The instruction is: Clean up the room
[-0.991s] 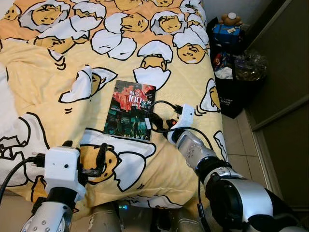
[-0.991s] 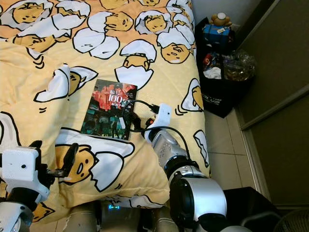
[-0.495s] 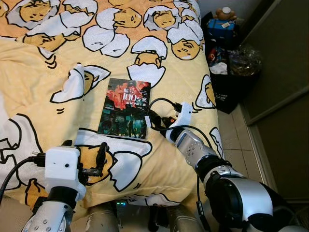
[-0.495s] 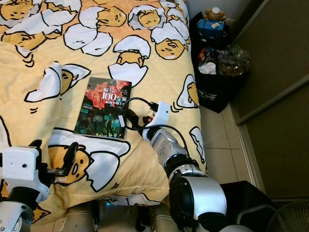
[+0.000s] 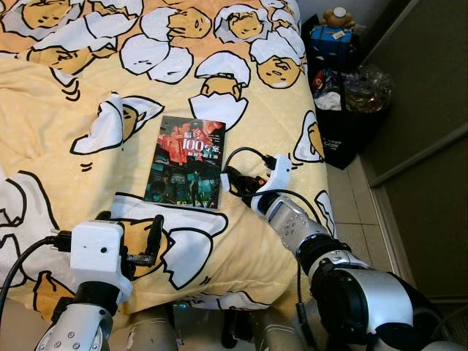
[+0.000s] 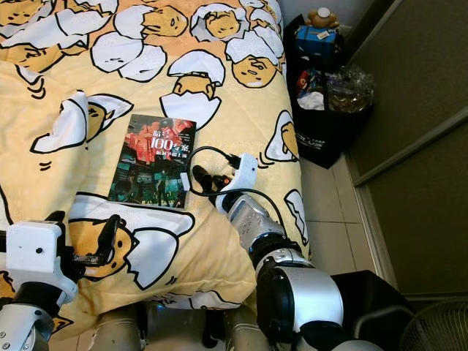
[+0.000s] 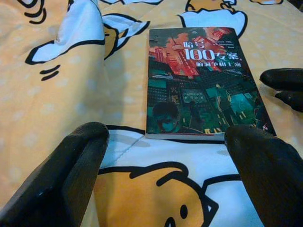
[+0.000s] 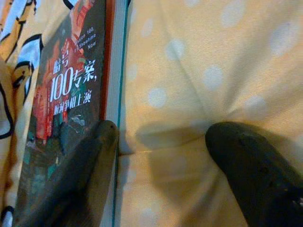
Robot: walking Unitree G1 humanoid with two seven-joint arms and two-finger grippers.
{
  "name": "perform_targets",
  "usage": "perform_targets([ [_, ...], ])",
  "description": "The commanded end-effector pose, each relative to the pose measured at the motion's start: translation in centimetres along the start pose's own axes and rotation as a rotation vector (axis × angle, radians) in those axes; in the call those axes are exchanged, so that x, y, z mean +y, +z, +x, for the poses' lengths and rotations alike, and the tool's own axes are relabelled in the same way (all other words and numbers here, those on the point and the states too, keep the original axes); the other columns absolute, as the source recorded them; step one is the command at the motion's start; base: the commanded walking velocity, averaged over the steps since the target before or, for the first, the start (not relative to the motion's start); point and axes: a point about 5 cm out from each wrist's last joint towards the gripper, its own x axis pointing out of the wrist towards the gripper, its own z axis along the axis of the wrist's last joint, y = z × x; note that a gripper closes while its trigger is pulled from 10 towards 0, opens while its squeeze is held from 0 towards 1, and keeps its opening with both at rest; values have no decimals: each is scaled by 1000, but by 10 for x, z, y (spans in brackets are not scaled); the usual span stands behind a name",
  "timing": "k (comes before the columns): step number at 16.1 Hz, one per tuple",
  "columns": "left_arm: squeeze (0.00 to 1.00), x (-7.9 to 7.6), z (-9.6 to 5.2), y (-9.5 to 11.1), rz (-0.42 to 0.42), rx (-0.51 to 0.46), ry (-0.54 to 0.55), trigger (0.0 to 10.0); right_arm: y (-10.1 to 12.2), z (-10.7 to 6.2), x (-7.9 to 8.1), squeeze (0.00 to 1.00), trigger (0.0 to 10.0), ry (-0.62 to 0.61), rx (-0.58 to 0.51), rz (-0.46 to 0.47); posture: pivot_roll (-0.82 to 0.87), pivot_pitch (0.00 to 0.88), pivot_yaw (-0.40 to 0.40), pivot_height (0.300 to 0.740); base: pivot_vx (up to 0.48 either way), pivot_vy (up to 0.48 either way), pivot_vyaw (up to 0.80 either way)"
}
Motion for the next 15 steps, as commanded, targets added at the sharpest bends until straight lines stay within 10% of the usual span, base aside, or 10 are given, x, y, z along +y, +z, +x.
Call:
perform_targets([
  [1,0,-4,-1,-2,-6,9,-8,10000,-54,14,53,0,0,132,116,112,345,301,-217,740,0,0,0],
  [4,0,-6,2,-3,-8,9,-10,10000,-49,15,57,0,0,176,101,-28,340,295,-223,740,0,0,0],
  [7,0,-4,18,-8,8,-2,-19,10000,-26,9,40,0,0,136,-17,-477,304,195,-217,740,0,0,0],
  [8,0,-2,32,-9,26,-11,-17,10000,-11,3,30,0,2784,82,-104,-601,277,140,-206,740,0,0,0],
  [9,0,-1,37,-9,30,-13,-16,10000,-7,2,28,0,2784,67,-125,-626,277,140,-206,740,0,0,0],
  [10,0,-2,59,-9,35,-21,-24,10000,16,-13,10,1000,10000,-12,-264,-697,237,68,-188,740,0,0,0],
  [15,0,-3,110,1,24,-82,-83,10000,48,-52,-22,1000,10000,-189,-503,-750,114,0,-94,740,0,0,0],
])
